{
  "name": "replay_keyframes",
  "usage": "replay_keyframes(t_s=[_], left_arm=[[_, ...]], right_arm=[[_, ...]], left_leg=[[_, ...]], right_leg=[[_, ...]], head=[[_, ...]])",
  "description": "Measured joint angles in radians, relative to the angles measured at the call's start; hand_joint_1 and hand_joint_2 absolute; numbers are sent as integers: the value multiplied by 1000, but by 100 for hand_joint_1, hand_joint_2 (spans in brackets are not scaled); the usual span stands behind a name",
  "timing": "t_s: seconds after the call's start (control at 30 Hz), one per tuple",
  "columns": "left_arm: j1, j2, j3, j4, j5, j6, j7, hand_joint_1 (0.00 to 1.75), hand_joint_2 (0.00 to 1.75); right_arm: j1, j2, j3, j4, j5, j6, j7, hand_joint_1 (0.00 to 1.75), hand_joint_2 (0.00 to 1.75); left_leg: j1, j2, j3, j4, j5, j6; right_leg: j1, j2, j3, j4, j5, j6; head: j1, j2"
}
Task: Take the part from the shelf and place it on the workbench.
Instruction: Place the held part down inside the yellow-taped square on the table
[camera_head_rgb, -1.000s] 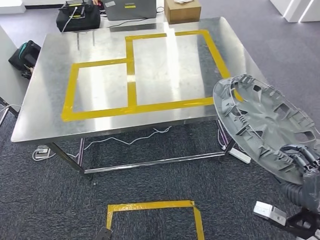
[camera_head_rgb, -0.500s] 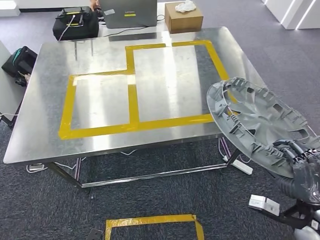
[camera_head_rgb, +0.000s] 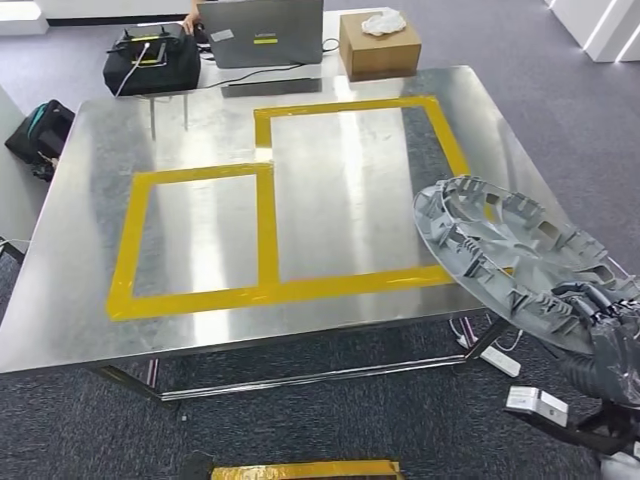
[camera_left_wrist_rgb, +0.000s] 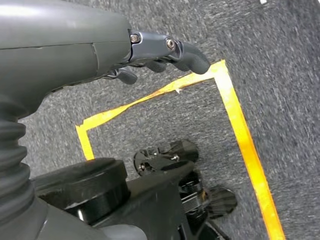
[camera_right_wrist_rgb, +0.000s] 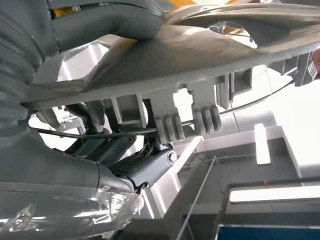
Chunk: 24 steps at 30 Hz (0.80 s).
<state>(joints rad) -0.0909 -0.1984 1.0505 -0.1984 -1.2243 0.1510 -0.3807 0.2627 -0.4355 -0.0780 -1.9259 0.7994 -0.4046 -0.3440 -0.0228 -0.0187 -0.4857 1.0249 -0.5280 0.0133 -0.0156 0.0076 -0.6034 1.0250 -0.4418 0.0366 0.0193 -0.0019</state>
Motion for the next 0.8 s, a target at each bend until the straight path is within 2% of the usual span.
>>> replay_keyframes(t_s=[0.03, 0.07, 0.13, 0.17, 0.2, 0.23, 0.27, 0.3, 0.33, 0.37, 0.4, 0.5, 0.53, 0.57, 0.63, 0.67, 0.7, 0.73, 0.77, 0.8], left_arm=[[0, 0, 0, 0, 0, 1, -1, 0, 175], [-1, -1, 0, 0, 0, 1, -2, 0, 175], [1, -1, 0, 0, -1, 1, -2, 0, 175], [3, -1, 0, 0, -1, 1, -2, 0, 175], [5, 0, 0, 0, -1, 1, -2, 0, 175], [6, 0, 0, 0, -1, 1, -2, 0, 175], [7, 0, 0, 0, -1, 1, -2, 0, 175], [8, 0, 0, 0, -1, 1, -2, 0, 175], [9, 0, 0, 0, -1, 1, -2, 0, 175], [11, 0, 0, 1, -1, 1, -1, 0, 175], [13, 0, 0, 1, 0, 0, 0, 0, 175], [16, 0, 0, 1, 8, 0, 4, 0, 175], [16, 0, 1, 1, 10, 0, 5, 0, 175], [15, 0, 1, 1, 12, 0, 7, 0, 175], [15, 0, 1, 1, 13, 0, 10, 0, 175], [16, 0, 2, 1, 12, 0, 10, 0, 175], [18, 0, 2, 1, 11, -1, 7, 0, 175], [20, 0, 2, 1, 11, -1, 3, 0, 175], [21, 0, 2, 1, 10, -2, -4, 0, 175], [21, 1, 2, 1, 10, -3, -13, 0, 175]], right_arm=[[2, 0, 0, 0, 0, 1, -1, 175, 175], [4, 0, 0, 0, 0, 2, -2, 175, 175], [5, 0, 0, 1, 0, 2, -4, 175, 175], [6, 0, 0, 2, 0, 2, -4, 175, 175], [7, 0, 0, 3, 0, 2, -4, 175, 175], [7, 0, 0, 3, 0, 3, -4, 175, 175], [8, 0, 0, 4, 0, 3, -4, 175, 175], [8, 0, 0, 4, 0, 3, -5, 175, 175], [7, 0, 0, 5, 1, 5, -5, 175, 175], [6, -1, 1, 6, 3, 11, -5, 175, 175], [1, -2, 2, 7, 5, 19, -5, 175, 175], [-40, -11, 13, 22, 16, 60, -4, 175, 175], [-65, -15, 21, 37, 19, 75, -3, 175, 175], [-95, -21, 32, 56, 22, 91, -1, 175, 175], [-155, -37, 57, 105, 26, 127, 5, 175, 175], [-182, -47, 70, 130, 26, 149, 8, 175, 175], [-209, -58, 84, 155, 26, 174, 10, 175, 175], [-235, -70, 99, 179, 25, 202, 11, 175, 175], [-259, -84, 117, 202, 25, 236, 12, 175, 175], [-279, -101, 137, 224, 23, 272, 12, 175, 175]], left_leg=[[1, 1, -27, 42, -2, -7], [3, 3, -67, 100, -13, -14], [9, 6, -157, 215, -65, -24], [11, 6, -192, 246, -88, -26], [13, 6, -212, 250, -92, -28], [13, 7, -218, 223, -72, -27], [14, 7, -213, 172, -28, -26], [14, 8, -203, 111, 33, -24], [14, 10, -195, 55, 81, -21], [13, 11, -189, 17, 113, -18], [13, 11, -185, -5, 127, -13], [15, 10, -157, -18, 121, 7], [16, 11, -145, -18, 119, 13], [15, 12, -134, -18, 116, 19], [11, 13, -120, -18, 99, 26], [8, 12, -111, -18, 90, 29], [5, 10, -99, -18, 81, 32], [2, 8, -84, -18, 71, 33], [1, 6, -68, -18, 61, 33], [0, 3, -55, -18, 51, 32]], right_leg=[[-3, 0, 10, -7, -3, -4], [-5, 0, 19, -14, -8, -8], [-7, 1, 36, -21, -20, -11], [-8, 2, 47, -24, -29, -11], [-9, 2, 60, -25, -38, -10], [-10, 3, 75, -25, -50, -8], [-11, 3, 91, -26, -62, -4], [-12, 4, 105, -26, -74, 1], [-12, 5, 117, -25, -87, 6], [-11, 6, 126, -28, -100, 13], [-10, 7, 138, -27, -108, 20], [-9, 5, 170, -29, -123, 36], [-9, 2, 159, -5, -131, 39], [-9, 0, 131, 43, -145, 41], [-7, -3, 40, 178, -184, 43], [-6, -2, -3, 226, -202, 43], [-4, -2, -31, 243, -205, 41], [-2, -2, -44, 225, -187, 38], [0, -2, -44, 176, -146, 33], [4, -2, -38, 116, -86, 26]], head=[[-2, 0], [-4, 0], [-6, 0], [-6, 0], [-6, 0], [-6, 0], [-6, 0], [-6, 0], [-8, 0], [-8, 0], [-10, 0], [-7, 0], [-4, 0], [-3, 0], [0, 0], [1, 0], [1, 0], [2, 0], [2, 0], [2, 0]])
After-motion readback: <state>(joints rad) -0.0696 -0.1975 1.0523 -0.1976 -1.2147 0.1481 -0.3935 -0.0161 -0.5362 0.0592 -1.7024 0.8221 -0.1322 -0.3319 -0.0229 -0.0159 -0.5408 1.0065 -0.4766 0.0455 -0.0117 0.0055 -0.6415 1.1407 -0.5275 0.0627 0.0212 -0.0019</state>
